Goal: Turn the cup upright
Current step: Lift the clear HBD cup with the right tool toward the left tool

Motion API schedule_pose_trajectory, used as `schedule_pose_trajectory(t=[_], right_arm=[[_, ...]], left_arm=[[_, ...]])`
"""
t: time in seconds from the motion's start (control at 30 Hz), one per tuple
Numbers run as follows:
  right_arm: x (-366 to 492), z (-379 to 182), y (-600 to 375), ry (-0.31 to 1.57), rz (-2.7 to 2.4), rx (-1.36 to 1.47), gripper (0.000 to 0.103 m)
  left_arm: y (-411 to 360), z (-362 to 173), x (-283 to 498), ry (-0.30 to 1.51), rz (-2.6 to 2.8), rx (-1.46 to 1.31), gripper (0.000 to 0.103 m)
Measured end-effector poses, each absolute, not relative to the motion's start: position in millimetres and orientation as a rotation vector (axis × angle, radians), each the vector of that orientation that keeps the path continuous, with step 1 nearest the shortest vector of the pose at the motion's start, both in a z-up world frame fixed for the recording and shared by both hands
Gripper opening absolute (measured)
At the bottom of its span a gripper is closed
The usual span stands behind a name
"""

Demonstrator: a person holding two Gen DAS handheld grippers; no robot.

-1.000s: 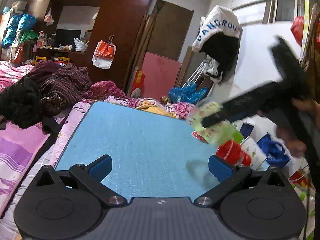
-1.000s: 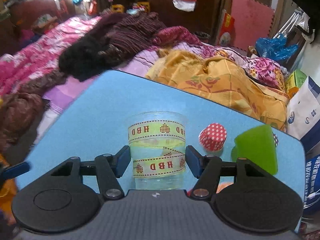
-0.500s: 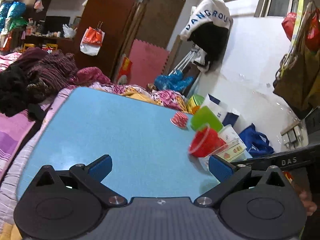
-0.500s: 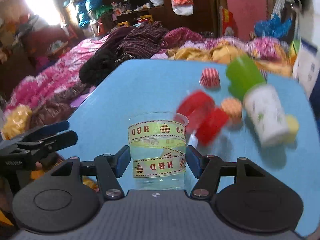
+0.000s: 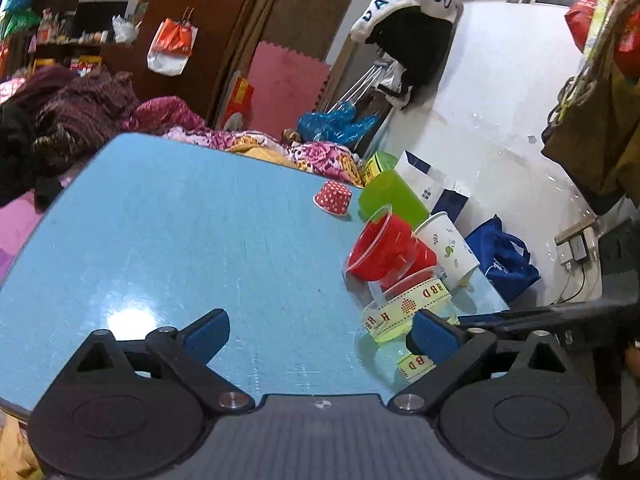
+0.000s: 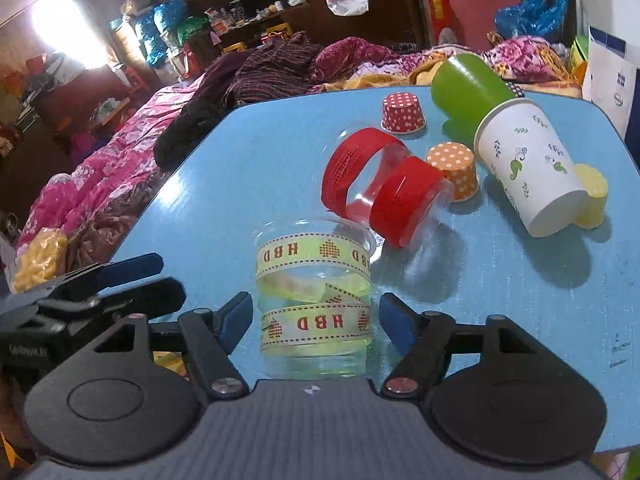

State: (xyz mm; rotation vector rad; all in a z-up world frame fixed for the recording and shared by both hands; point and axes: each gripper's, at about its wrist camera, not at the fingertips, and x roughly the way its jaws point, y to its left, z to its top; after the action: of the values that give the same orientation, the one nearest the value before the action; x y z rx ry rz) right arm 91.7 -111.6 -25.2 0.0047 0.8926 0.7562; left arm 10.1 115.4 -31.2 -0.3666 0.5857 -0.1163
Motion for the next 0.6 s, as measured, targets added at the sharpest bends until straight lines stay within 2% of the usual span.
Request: schedule_pose_trajectory(t=[0.2,0.6], right_arm=[[79.4,-23.1,-137.1,0.834,0.808,0.011,0.078],[75.1,-29.3,-145.6,0.808,0.886,0.016,0.078]], left_arm=[[100.0,-23.9,14.0,0.607,-0.173,-0.402,0.099],[53.0,-28.6,69.6,0.769,-0.206,-0.411,0.094]])
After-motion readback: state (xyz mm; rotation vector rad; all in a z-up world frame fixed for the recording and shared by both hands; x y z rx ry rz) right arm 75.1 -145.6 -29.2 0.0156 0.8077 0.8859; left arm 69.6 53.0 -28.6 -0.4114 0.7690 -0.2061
